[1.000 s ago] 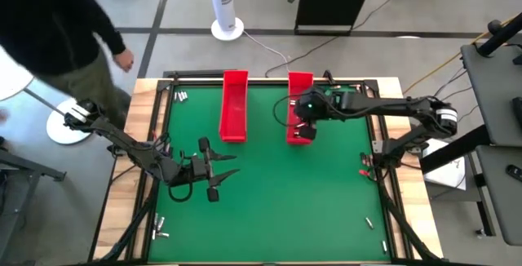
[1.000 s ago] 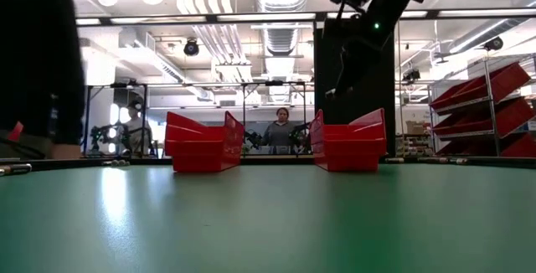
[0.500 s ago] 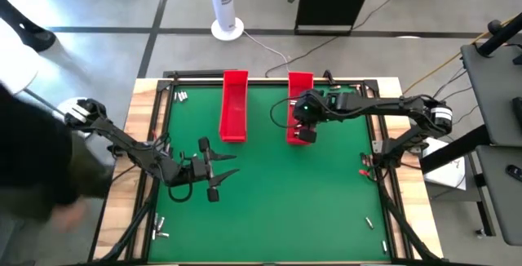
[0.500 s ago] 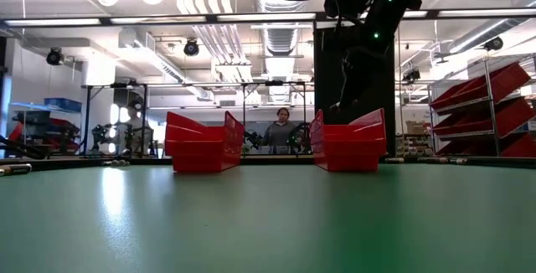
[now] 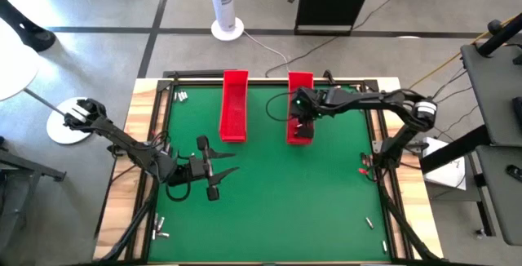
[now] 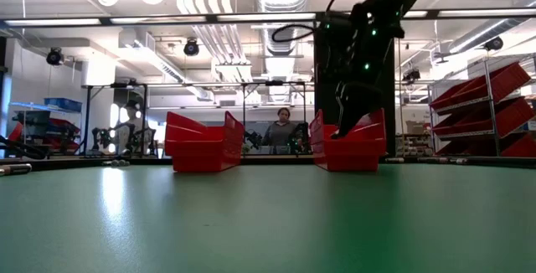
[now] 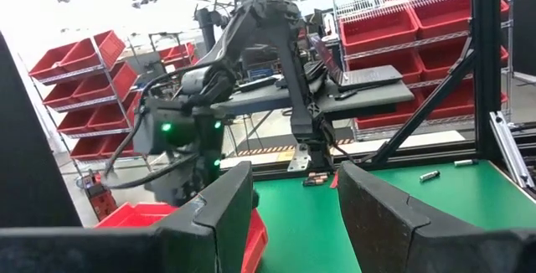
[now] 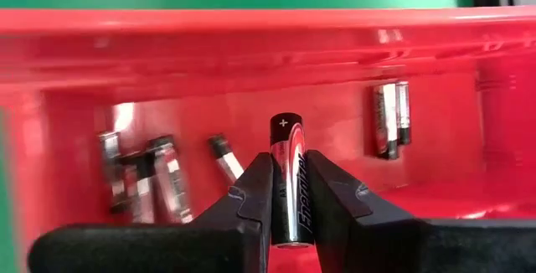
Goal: Sort batteries
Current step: Put the silver battery into the right red bin
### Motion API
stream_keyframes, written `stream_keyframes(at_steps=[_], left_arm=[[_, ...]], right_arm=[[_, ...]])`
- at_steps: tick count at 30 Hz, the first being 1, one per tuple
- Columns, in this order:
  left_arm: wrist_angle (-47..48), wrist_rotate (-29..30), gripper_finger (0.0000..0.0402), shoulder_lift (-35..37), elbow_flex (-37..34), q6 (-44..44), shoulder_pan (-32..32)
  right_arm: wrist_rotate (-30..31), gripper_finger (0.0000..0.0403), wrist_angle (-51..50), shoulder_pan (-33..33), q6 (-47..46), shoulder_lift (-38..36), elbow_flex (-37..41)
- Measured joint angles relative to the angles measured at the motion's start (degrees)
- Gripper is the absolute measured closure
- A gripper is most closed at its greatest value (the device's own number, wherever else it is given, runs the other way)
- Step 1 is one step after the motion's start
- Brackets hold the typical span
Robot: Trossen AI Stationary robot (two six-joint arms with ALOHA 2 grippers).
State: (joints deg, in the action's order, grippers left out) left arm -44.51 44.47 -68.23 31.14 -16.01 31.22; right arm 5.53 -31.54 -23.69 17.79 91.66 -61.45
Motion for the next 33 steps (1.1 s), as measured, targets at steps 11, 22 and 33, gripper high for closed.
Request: stream_keyframes(at_steps=[11, 22, 33], left_arm=[[-0.03, 0.00, 0.0244, 0.02, -0.01, -0.02, 0.00], [0.96, 0.00, 0.0244, 0.07, 0.00, -0.02, 0.00], [0.94, 0.00, 0.0244, 0.07, 0.00, -0.96, 0.00]], right_arm=[[-1.45, 0.0355, 1.20, -4.16, 6.20, 8.11, -5.94], [-4.53, 0.0355, -3.82, -7.94, 8.34, 14.90, -11.53], [-6.56, 0.0353, -3.25, -10.53, 11.79, 15.40, -11.57]])
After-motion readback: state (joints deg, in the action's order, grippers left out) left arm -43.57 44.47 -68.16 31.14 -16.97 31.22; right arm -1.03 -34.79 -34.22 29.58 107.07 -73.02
